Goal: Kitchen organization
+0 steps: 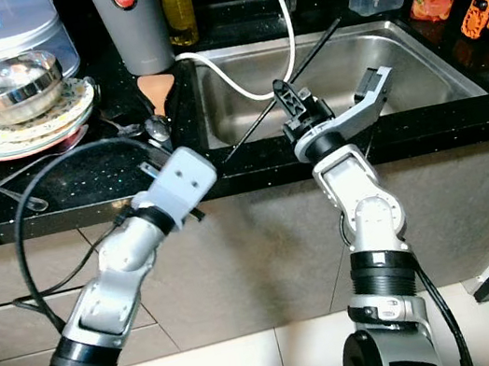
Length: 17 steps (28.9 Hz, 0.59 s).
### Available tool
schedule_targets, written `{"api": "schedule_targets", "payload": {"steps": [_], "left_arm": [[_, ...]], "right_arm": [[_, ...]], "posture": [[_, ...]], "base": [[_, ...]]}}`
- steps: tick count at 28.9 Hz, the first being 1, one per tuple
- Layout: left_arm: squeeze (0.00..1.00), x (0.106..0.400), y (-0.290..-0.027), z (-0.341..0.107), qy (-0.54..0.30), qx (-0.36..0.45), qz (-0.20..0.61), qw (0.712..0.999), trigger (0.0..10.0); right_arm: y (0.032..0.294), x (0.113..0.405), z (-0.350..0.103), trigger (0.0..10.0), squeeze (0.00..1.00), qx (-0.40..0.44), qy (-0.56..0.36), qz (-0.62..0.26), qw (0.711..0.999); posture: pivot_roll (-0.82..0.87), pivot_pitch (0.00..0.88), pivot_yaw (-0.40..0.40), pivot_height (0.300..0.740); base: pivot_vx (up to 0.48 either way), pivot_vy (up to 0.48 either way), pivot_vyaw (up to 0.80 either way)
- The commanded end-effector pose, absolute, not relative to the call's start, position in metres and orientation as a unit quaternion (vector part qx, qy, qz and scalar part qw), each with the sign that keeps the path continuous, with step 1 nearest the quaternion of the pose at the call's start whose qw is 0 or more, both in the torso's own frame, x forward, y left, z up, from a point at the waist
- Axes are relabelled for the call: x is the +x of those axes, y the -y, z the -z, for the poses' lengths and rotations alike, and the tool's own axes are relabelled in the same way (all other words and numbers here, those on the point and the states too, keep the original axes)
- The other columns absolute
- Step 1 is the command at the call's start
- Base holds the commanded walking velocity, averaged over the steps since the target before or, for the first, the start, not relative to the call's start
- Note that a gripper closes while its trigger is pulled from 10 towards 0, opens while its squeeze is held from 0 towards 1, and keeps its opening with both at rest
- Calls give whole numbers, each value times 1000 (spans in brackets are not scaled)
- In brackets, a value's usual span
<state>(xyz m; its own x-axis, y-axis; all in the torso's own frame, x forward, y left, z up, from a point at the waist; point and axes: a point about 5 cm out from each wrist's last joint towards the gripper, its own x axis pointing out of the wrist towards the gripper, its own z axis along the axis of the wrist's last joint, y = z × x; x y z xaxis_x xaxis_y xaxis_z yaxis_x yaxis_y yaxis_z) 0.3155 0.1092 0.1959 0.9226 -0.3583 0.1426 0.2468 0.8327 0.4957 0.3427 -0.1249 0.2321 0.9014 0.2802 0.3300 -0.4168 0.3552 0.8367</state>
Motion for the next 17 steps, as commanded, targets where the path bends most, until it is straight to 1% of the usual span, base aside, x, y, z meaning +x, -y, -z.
{"api": "schedule_targets", "payload": {"steps": [1,2,3,4,5,6,7,11,12,14,16,17], "left_arm": [[0,315,-113,-201,119,202,133,963,10000],[0,315,-115,-202,117,193,124,966,10000],[0,314,-115,-200,114,192,124,967,10000],[0,313,-114,-198,110,194,125,967,10000],[0,313,-114,-198,110,194,125,967,10000],[0,313,-113,-197,109,193,127,967,10000],[0,313,-112,-197,108,191,127,967,10000],[0,312,-108,-198,107,185,128,968,10000],[0,312,-108,-199,107,184,128,969,10000],[0,310,-108,-201,107,183,124,969,10000],[0,307,-108,-202,106,181,117,971,10000],[0,307,-108,-202,106,181,117,971,10000]], "right_arm": [[127,344,-242,10000,0,526,88,-211,819],[128,346,-243,10000,0,523,91,-206,822],[128,351,-243,10000,0,494,99,-183,844],[127,360,-246,10000,0,446,110,-140,877],[127,360,-246,10000,0,446,110,-140,877],[123,366,-248,10000,0,429,115,-126,887],[120,369,-249,10000,0,423,116,-120,891],[100,392,-257,10000,0,421,109,-105,894],[97,396,-258,10000,0,421,103,-97,896],[94,404,-256,10000,0,407,88,-61,907],[90,409,-252,10000,0,375,78,-29,923],[90,409,-252,10000,0,375,78,-29,923]], "posture": [[160,0,-38,740],[160,0,-38,740],[163,0,-37,740],[164,0,-38,740],[164,0,-38,740],[165,0,-38,740],[165,0,-38,740],[181,0,-44,740],[197,15,-51,740],[222,29,-61,740],[261,48,-81,740],[261,48,-81,740]], "base": [[0,0,0],[0,0,0],[0,0,0],[0,0,0],[0,0,0],[0,0,0],[0,0,0],[0,0,0],[0,0,0],[0,0,0],[0,0,0],[0,0,0]]}}
